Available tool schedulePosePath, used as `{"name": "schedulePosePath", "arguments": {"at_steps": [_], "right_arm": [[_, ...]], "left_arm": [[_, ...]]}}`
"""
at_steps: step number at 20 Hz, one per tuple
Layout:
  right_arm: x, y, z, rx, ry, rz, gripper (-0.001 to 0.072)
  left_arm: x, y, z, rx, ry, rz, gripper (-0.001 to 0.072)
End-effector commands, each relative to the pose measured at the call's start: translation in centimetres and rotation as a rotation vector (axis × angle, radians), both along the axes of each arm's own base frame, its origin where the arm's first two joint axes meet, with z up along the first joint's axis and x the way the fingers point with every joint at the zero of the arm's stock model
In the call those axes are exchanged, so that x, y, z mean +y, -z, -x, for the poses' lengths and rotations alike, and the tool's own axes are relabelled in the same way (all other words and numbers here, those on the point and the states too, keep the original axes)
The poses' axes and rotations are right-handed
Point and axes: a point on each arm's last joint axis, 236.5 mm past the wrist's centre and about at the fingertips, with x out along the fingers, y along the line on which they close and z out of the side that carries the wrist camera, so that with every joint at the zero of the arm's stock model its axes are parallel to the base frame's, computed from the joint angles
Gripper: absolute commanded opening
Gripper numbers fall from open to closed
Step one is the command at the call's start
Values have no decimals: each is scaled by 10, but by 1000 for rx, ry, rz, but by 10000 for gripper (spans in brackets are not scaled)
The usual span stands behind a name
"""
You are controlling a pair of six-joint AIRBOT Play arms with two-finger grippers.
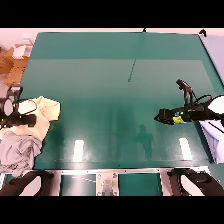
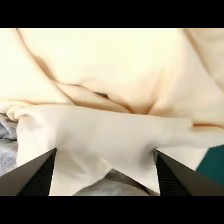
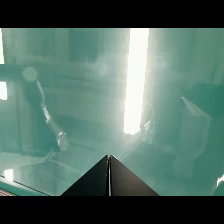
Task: Fold the shirts.
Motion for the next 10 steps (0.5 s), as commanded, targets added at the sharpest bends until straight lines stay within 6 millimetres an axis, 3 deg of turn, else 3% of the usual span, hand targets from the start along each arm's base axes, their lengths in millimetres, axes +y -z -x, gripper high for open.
{"name": "schedulePosePath", "arguments": {"at_steps": [1, 2, 3, 5, 7, 9, 10], "right_arm": [[0, 0, 0, 0, -1, 0, 22], [0, 0, 0, 0, -1, 0, 21], [0, 0, 0, 0, -1, 0, 22], [0, 0, 0, 0, -1, 0, 22], [0, 0, 0, 0, -1, 0, 22], [0, 0, 0, 0, -1, 0, 22], [0, 0, 0, 0, -1, 0, 22]], "left_arm": [[29, 22, 13, -7, -19, -32, 720], [34, 22, 8, -39, -30, -34, 720], [37, 21, 2, -79, -41, -31, 624], [40, 19, -12, -150, -56, -15, 315], [34, 35, -10, -111, -67, 22, 23], [23, 48, -8, -74, -93, 86, 22], [15, 43, -16, -100, -101, 126, 21]]}}
